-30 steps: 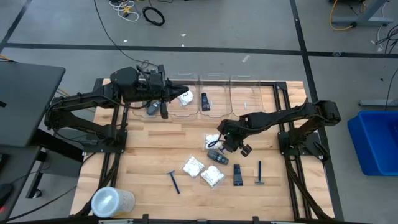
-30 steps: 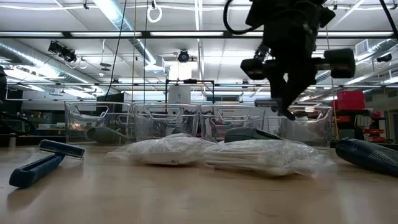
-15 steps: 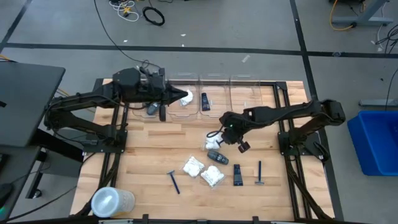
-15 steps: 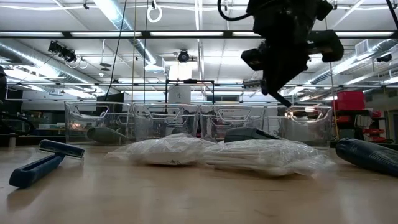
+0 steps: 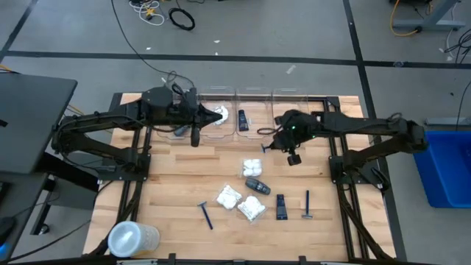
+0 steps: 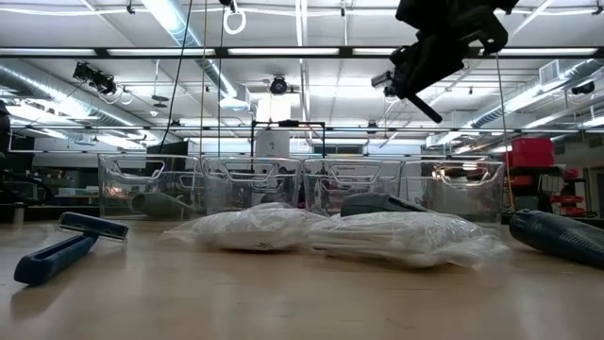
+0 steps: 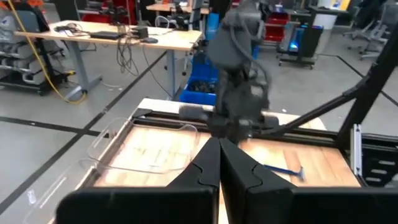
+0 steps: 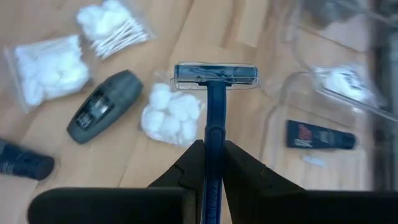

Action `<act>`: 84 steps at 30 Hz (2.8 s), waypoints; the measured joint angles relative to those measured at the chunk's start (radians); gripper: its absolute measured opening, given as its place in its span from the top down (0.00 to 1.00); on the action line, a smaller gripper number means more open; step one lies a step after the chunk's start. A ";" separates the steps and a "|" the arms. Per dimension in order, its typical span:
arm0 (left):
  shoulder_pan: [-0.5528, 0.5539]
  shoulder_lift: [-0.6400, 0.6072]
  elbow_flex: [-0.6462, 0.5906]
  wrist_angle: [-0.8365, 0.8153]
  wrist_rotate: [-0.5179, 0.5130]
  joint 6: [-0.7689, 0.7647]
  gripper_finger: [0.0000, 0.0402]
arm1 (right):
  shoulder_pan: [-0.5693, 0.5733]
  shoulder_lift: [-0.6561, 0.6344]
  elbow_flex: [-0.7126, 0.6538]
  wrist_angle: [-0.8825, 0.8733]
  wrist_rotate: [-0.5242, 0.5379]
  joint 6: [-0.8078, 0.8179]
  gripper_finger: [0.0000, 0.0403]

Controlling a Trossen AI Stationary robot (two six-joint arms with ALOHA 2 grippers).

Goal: Pick & Place Travel size toiletries
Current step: Put the top blue razor into the right transparent bin

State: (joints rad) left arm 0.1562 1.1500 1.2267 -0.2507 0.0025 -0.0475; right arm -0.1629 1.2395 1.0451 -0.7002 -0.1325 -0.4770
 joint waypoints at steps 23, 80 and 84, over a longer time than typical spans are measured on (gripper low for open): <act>0.000 0.000 -0.002 0.035 0.009 -0.028 0.98 | -0.391 -0.040 0.000 -0.014 0.113 -0.002 0.88; 0.000 0.001 -0.002 0.025 -0.062 -0.024 0.99 | -0.622 0.111 -0.154 0.114 0.105 0.308 0.78; 0.000 0.001 -0.002 0.008 -0.062 -0.023 0.99 | -0.622 0.111 -0.154 0.114 0.105 0.313 0.68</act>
State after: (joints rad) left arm 0.1562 1.1511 1.2247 -0.2428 -0.0593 -0.0701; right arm -0.7849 1.3502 0.8906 -0.5864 -0.0277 -0.1642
